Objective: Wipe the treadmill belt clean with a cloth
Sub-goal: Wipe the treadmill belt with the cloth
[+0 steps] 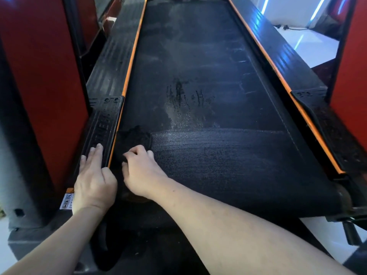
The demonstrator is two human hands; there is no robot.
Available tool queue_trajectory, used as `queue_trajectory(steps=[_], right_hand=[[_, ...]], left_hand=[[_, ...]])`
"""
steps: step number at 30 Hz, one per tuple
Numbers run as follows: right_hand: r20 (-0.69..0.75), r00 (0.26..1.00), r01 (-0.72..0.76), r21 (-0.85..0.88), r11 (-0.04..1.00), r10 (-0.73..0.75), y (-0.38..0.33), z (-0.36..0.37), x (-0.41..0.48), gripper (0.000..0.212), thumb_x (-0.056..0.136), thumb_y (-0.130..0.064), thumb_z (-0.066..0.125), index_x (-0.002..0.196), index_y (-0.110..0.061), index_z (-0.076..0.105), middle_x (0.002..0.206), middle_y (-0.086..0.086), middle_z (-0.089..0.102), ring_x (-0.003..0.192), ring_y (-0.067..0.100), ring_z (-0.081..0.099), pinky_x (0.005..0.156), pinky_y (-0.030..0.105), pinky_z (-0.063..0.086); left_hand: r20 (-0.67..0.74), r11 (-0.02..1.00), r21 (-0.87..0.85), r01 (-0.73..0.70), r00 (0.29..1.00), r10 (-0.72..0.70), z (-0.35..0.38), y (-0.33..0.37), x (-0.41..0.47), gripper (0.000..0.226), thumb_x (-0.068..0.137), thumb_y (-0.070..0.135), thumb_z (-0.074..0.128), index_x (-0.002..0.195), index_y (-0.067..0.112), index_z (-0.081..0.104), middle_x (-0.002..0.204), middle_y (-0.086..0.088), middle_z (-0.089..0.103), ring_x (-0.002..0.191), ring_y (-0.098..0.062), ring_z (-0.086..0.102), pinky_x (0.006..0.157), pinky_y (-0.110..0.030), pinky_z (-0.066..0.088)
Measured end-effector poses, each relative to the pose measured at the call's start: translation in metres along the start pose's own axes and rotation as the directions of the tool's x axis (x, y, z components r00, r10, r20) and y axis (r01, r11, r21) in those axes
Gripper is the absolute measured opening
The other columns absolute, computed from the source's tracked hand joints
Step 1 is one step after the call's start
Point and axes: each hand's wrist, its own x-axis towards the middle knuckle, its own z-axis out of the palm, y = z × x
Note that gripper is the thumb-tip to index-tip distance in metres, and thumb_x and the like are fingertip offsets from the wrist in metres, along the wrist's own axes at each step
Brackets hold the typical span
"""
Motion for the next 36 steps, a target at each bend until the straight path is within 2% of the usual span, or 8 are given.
queue_trajectory(steps=[9, 15, 21, 24, 28, 31, 33, 36], right_hand=[[-0.131, 0.989, -0.072, -0.018, 0.997, 0.069, 0.048, -0.045, -0.042, 0.041, 0.105, -0.030, 0.040, 0.142, -0.015, 0.048, 0.140, -0.005, 0.039, 0.123, 0.018, 0.036, 0.103, 0.034, 0.041], [-0.212, 0.957, -0.211, -0.049, 0.976, 0.197, 0.104, -0.099, -0.081, 0.039, 0.104, -0.032, 0.043, 0.139, -0.018, 0.052, 0.138, -0.007, 0.043, 0.127, 0.016, 0.040, 0.111, 0.035, 0.037], [-0.288, 0.908, -0.345, -0.100, 0.933, 0.305, 0.157, -0.147, -0.115, 0.038, 0.103, -0.034, 0.046, 0.137, -0.020, 0.054, 0.137, -0.008, 0.043, 0.124, 0.016, 0.046, 0.106, 0.037, 0.041], [-0.348, 0.869, -0.414, -0.127, 0.901, 0.351, 0.185, -0.172, -0.135, 0.037, 0.101, -0.031, 0.049, 0.135, -0.018, 0.056, 0.135, -0.004, 0.046, 0.121, 0.019, 0.049, 0.104, 0.037, 0.042], [-0.457, 0.802, -0.498, -0.152, 0.854, 0.386, 0.218, -0.201, -0.160, 0.033, 0.097, -0.021, 0.057, 0.127, -0.008, 0.063, 0.128, 0.010, 0.054, 0.115, 0.033, 0.057, 0.106, 0.039, 0.040], [-0.457, 0.778, -0.555, -0.179, 0.813, 0.431, 0.232, -0.221, -0.175, 0.033, 0.097, -0.019, 0.057, 0.127, -0.006, 0.063, 0.131, 0.014, 0.053, 0.118, 0.036, 0.055, 0.108, 0.042, 0.038], [-0.435, 0.774, -0.580, -0.194, 0.791, 0.460, 0.235, -0.228, -0.179, 0.035, 0.100, -0.024, 0.053, 0.131, -0.009, 0.059, 0.136, 0.011, 0.050, 0.122, 0.034, 0.052, 0.108, 0.043, 0.037], [-0.411, 0.748, -0.632, -0.204, 0.748, 0.520, 0.233, -0.229, -0.177, 0.038, 0.102, -0.030, 0.047, 0.137, -0.015, 0.053, 0.143, 0.007, 0.043, 0.126, 0.033, 0.046, 0.106, 0.046, 0.040]], left_hand=[[0.035, 0.999, 0.050, -0.014, 0.999, 0.012, -0.001, 0.000, 0.000, 0.066, 0.092, 0.007, 0.034, 0.154, 0.028, 0.028, 0.162, 0.001, 0.023, 0.151, -0.020, 0.012, 0.120, -0.042, 0.016], [0.034, 0.996, 0.082, -0.019, 0.999, 0.017, 0.001, -0.001, 0.000, 0.068, 0.091, 0.005, 0.035, 0.154, 0.029, 0.028, 0.162, 0.000, 0.023, 0.151, -0.022, 0.014, 0.121, -0.043, 0.017], [0.025, 0.995, 0.091, -0.050, 0.999, 0.047, 0.003, -0.004, 0.002, 0.069, 0.089, 0.003, 0.035, 0.154, 0.024, 0.029, 0.162, -0.004, 0.025, 0.150, -0.026, 0.015, 0.121, -0.042, 0.015], [0.022, 0.995, 0.091, -0.045, 0.999, 0.043, 0.002, -0.003, 0.001, 0.069, 0.089, 0.003, 0.035, 0.154, 0.024, 0.029, 0.162, -0.004, 0.024, 0.151, -0.026, 0.015, 0.121, -0.042, 0.015], [0.019, 0.993, 0.102, -0.065, 0.998, 0.063, 0.002, -0.003, 0.001, 0.069, 0.089, 0.003, 0.035, 0.154, 0.024, 0.028, 0.162, -0.004, 0.023, 0.151, -0.026, 0.014, 0.121, -0.043, 0.015], [0.023, 0.992, 0.106, -0.068, 0.998, 0.066, 0.003, -0.002, 0.001, 0.068, 0.089, 0.004, 0.034, 0.155, 0.023, 0.027, 0.162, -0.005, 0.023, 0.151, -0.026, 0.014, 0.121, -0.043, 0.014], [0.029, 0.982, 0.146, -0.123, 0.992, 0.120, 0.004, -0.004, 0.003, 0.067, 0.087, 0.010, 0.029, 0.154, 0.016, 0.029, 0.161, -0.009, 0.026, 0.150, -0.027, 0.017, 0.122, -0.041, 0.013], [0.067, 0.895, 0.332, -0.297, 0.954, 0.291, 0.009, -0.011, 0.006, 0.072, 0.079, 0.017, 0.025, 0.148, -0.002, 0.036, 0.155, -0.021, 0.035, 0.146, -0.035, 0.027, 0.121, -0.047, 0.017]])
